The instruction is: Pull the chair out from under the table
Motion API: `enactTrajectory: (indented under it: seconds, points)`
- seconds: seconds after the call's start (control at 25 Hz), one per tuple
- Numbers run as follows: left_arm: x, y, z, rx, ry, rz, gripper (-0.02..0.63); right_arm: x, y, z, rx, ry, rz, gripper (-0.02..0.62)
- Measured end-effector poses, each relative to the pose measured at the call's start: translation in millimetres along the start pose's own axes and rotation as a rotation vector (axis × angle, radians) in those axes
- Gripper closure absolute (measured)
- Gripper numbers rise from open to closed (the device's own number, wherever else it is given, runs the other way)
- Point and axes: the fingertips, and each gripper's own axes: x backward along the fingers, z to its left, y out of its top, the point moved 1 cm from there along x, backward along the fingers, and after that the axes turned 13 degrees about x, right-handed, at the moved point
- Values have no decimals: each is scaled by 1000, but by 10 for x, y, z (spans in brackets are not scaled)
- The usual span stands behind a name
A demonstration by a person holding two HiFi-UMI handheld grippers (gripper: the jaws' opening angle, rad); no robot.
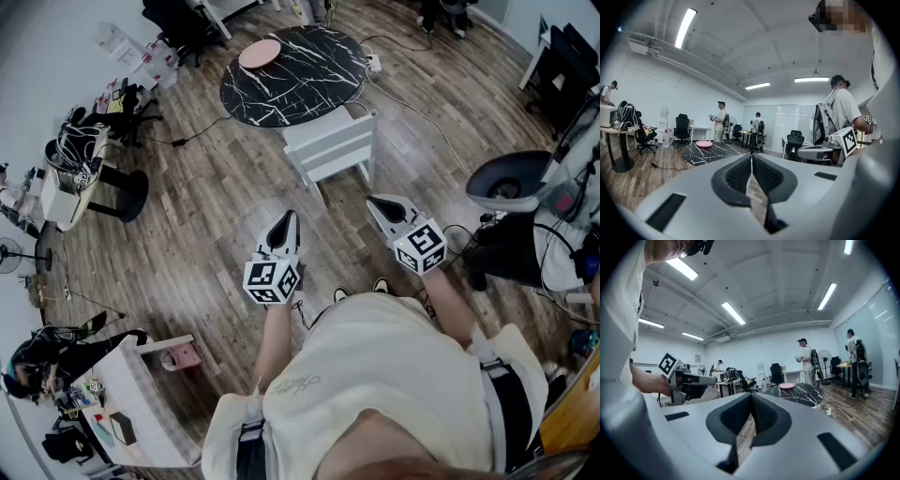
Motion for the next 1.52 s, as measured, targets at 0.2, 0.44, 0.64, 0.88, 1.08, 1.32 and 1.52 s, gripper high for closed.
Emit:
enactTrajectory:
  seconds: [0.2,0.44,0.64,0.88,1.08,1.32,1.52]
  points:
    - [-20,-143,47,16,21,16,583,-12,-47,-23,5,11,0,591]
    - [30,-336,27,44,32,28,583,96,-165,14,40,23,27,591]
    - [55,-497,102,77,53,54,583,145,-238,-32,43,22,59,591]
    - [35,-558,88,83,60,67,583,186,-293,-111,30,29,66,563]
    - [-93,-620,84,86,67,80,583,114,-418,-216,24,49,69,508]
    - [-223,-755,278,118,69,126,582,-85,-528,-303,13,54,106,506]
    - [-578,-637,610,129,30,115,583,-456,-517,-542,31,18,134,506]
